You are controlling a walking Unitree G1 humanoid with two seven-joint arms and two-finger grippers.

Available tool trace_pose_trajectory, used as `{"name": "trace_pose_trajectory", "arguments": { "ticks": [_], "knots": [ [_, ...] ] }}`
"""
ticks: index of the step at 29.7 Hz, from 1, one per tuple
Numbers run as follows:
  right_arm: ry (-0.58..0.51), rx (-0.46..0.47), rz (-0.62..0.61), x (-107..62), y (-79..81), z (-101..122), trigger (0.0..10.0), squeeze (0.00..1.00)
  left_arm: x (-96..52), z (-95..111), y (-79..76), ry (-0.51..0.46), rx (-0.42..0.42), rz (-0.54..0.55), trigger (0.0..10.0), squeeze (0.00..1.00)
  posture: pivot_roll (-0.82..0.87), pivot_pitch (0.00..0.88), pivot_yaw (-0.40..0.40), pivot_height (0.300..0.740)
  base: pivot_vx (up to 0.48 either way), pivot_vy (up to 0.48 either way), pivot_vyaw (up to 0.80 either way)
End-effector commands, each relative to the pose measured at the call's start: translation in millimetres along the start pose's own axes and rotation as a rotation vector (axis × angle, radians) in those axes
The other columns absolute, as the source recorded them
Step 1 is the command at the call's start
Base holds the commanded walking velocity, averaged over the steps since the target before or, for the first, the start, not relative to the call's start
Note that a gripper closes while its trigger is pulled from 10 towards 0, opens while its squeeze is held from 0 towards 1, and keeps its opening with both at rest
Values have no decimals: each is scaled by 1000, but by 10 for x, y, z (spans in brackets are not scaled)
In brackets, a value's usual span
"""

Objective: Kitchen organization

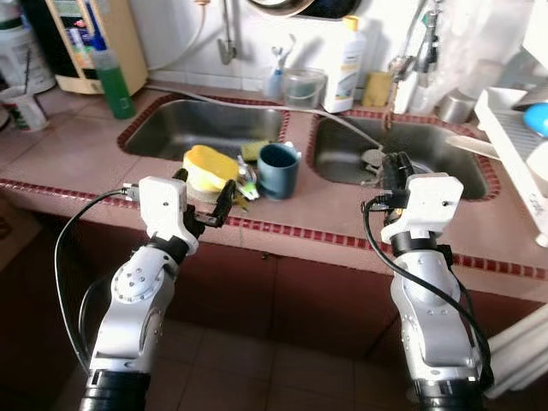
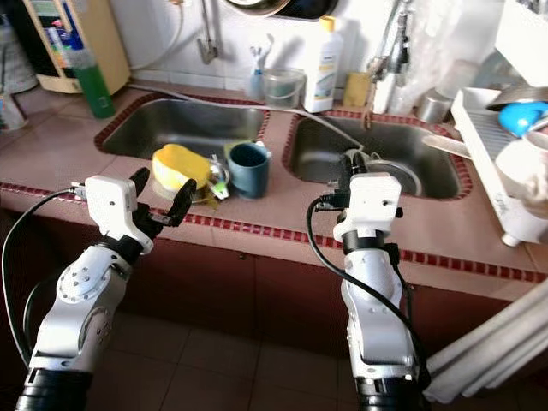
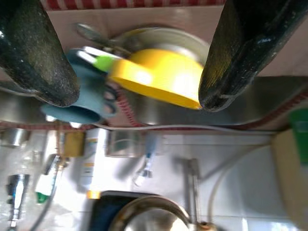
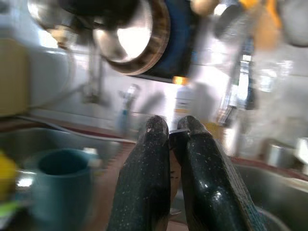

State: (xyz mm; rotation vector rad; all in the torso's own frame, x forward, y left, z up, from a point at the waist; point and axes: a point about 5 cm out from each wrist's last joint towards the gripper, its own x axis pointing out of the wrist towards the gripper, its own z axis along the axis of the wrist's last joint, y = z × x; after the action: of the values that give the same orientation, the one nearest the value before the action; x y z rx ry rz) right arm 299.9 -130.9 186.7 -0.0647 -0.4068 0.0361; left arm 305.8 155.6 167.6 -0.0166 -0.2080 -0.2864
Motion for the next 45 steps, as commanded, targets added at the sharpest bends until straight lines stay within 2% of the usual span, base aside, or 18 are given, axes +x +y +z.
{"name": "trace_pose_trajectory", "arguments": {
  "ticks": [1,9,21,27,37,45],
  "knots": [
    [-14,-9,-18,0,-63,40,10000,0,28,20,-48,-6,1,-22,10000,0,-168,0,25,740,0,326,0],
    [-12,-11,-17,-7,-63,37,10000,0,41,15,-65,-3,5,-29,10000,0,-170,0,26,740,0,303,0],
    [-18,-35,-23,-35,-90,63,10000,0,25,19,-110,3,21,-61,10000,0,-179,0,30,740,0,0,0],
    [-54,-77,6,6,-112,157,10000,0,42,49,-139,1,41,-113,10000,0,-182,0,30,740,0,0,0],
    [-131,-92,5,122,-124,371,10000,0,77,51,-98,1,31,-82,10000,0,-191,0,34,740,0,0,0],
    [-134,-90,12,152,-112,381,10000,0,90,53,-122,-1,21,-88,10000,0,-187,0,29,740,0,0,0]
  ]
}}
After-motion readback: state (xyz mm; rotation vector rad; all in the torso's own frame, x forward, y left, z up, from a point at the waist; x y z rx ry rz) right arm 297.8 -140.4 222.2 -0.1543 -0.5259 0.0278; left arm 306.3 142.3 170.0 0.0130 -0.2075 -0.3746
